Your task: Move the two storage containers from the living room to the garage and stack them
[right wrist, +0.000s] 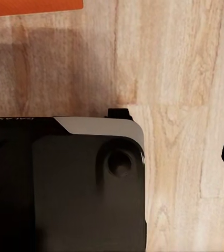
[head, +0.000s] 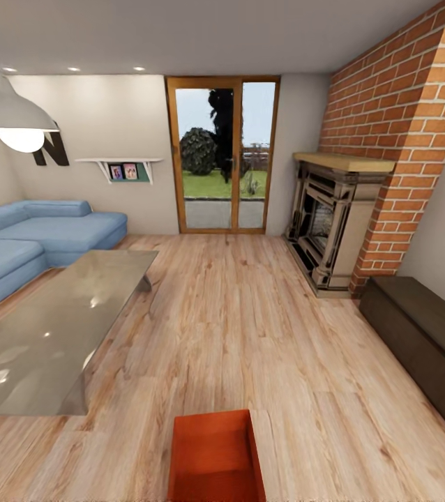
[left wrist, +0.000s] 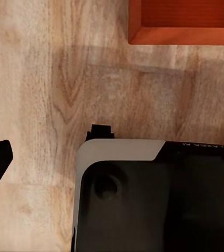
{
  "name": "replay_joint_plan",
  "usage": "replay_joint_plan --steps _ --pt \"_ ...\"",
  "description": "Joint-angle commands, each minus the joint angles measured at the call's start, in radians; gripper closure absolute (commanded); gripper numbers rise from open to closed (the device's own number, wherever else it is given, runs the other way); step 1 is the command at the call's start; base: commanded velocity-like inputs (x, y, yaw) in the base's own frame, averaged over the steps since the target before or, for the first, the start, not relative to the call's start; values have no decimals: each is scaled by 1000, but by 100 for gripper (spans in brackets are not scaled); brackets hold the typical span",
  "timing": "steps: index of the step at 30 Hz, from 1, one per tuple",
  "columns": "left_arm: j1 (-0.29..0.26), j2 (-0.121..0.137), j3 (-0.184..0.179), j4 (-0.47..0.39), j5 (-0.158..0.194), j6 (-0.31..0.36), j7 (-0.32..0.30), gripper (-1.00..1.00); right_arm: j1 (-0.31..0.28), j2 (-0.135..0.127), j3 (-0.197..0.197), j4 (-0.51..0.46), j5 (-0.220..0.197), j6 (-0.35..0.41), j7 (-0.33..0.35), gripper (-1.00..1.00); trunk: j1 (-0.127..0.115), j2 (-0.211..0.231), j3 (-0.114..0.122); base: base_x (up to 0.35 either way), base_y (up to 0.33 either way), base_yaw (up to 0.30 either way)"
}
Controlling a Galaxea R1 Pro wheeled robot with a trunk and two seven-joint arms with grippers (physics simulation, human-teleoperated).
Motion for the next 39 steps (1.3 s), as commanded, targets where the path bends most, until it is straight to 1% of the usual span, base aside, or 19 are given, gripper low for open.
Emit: replay_joint_plan --steps 1,39 --pt "-1 0 0 1 10 -2 -5 -100 0 0 8 0 -8 -2 -4 -100 0 -1 -3 0 0 0" --pt "-1 -1 0 1 10 -2 -5 -100 0 0 8 0 -8 -2 -4 -100 0 -1 -62 0 0 0"
